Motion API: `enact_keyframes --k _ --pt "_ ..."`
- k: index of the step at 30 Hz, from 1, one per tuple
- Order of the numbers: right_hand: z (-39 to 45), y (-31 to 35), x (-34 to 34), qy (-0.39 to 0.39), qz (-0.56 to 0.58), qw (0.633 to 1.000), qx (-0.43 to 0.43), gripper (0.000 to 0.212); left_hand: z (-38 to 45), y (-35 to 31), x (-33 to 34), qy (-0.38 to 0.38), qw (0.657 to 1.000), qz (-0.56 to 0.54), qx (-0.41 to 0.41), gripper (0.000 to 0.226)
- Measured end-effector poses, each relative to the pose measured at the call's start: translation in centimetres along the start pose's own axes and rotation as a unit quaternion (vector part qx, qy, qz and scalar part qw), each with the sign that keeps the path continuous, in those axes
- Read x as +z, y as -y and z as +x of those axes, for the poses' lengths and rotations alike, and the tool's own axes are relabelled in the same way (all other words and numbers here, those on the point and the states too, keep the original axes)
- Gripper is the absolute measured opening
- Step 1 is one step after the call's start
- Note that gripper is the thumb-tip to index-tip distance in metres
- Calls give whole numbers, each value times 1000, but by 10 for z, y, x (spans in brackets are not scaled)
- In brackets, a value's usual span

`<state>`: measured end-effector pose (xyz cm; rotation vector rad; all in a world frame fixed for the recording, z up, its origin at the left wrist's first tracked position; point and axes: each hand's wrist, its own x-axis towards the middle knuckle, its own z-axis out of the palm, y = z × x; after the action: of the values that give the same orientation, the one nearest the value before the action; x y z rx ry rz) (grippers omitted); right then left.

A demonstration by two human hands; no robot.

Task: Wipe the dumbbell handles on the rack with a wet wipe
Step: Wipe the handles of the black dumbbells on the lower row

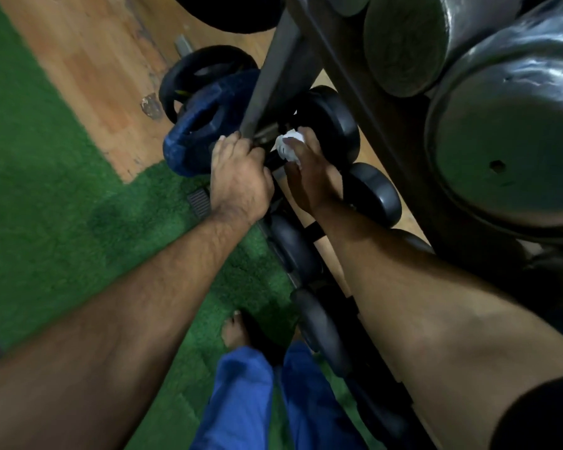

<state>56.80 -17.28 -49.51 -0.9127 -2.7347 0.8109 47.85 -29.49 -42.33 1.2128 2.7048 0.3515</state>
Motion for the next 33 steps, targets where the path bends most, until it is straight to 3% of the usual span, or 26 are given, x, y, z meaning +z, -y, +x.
enact_keyframes --k 3,7,10,13,16,18,22,24,27,31,33 --pt "12 14 -5 -49 91 995 8 37 -1 1 0 -7 1000 -1 -2 33" --pt "17 19 -11 -44 69 993 84 32 -2 6 7 -24 1000 -6 14 31" --pt "8 30 -6 74 53 996 8 43 -3 6 5 -24 999 -21 2 35" --pt "9 27 -9 88 34 994 -54 41 -4 5 3 -27 998 -54 4 32" --pt "26 16 -7 3 -15 996 84 41 -8 13 0 -39 996 -82 6 32" --pt "33 30 1 13 -53 987 153 33 -11 17 0 -40 995 -90 -8 43" --pt "32 47 2 169 30 985 13 40 -15 20 0 -32 989 -136 -50 53" --pt "38 30 -10 152 37 987 34 43 -15 21 1 -29 986 -157 -52 52" --pt "36 31 -4 64 -4 992 108 41 -13 21 -1 -21 981 -184 -57 52" --pt "25 45 4 161 63 984 -37 34 -13 19 -6 -10 979 -194 -65 53" --pt "25 37 -7 180 72 979 -54 34 -13 19 -7 -10 981 -184 -61 53"
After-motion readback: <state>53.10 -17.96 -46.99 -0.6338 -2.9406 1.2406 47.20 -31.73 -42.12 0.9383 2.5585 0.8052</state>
